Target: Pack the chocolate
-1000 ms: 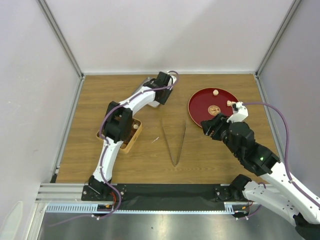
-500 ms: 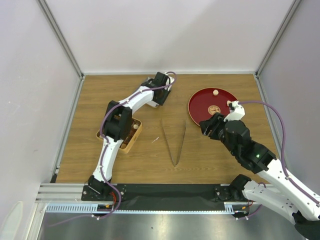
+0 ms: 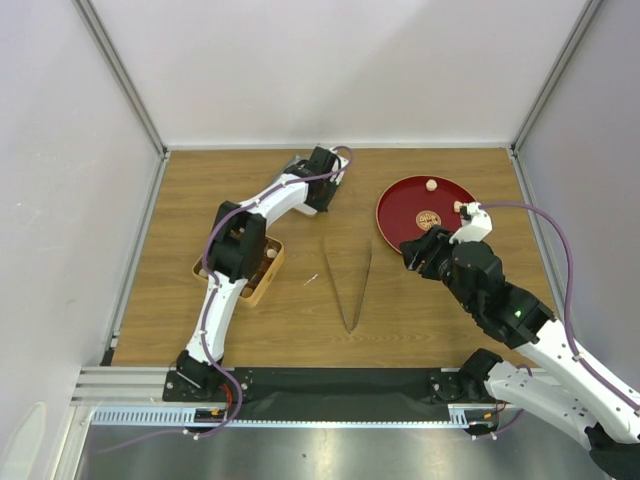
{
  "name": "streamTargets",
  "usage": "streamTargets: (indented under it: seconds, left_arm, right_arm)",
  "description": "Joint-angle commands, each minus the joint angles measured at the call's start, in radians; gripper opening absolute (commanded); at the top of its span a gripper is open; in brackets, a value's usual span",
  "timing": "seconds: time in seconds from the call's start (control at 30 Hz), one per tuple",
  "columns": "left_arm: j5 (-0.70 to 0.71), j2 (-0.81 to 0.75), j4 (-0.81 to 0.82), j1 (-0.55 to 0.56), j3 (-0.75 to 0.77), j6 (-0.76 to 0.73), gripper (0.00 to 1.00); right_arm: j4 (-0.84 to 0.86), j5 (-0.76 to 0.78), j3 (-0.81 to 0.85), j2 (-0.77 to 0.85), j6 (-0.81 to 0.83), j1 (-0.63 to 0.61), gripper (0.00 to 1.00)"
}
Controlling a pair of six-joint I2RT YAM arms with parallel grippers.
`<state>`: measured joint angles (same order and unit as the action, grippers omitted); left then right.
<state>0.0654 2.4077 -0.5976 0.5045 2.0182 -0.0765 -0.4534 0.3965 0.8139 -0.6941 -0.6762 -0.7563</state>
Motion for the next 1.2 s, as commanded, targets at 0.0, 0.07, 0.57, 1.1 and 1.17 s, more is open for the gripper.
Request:
streamTargets:
  seconds: [0.0,0.07,0.57,1.1,1.17]
  left_arm:
    - [-0.053,-0.021,-0.034,-0.006,0.033,0.03,0.03]
    - [-0.091,-0.05,-0.05,-0.009,0.037,0.055,0.0]
    - [-0.927,-0.559,0.076,-0.193,-0.004,0.57,0.0]
    - [-1.153,-0.946,0.611,-0.216,-0.416,1.067,0.0]
    - [-1.162,-0.97,0.625,-0.216,-0.478,1.066,0.0]
  right_arm:
    - [0.022,0.019,0.031,0.007,0.007,0.0,0.58]
    - [0.038,0.018,0.031,0.002,0.009,0.0,0.58]
    - [0.542,-0.825,0.133,-0.279,0.0,0.343,0.95]
    - [0.803,-1.363,0.469,-0.69,0.311,0.523,0.96]
    - [0.803,-1.346,0.446,-0.644,0.456,0.525,0.98]
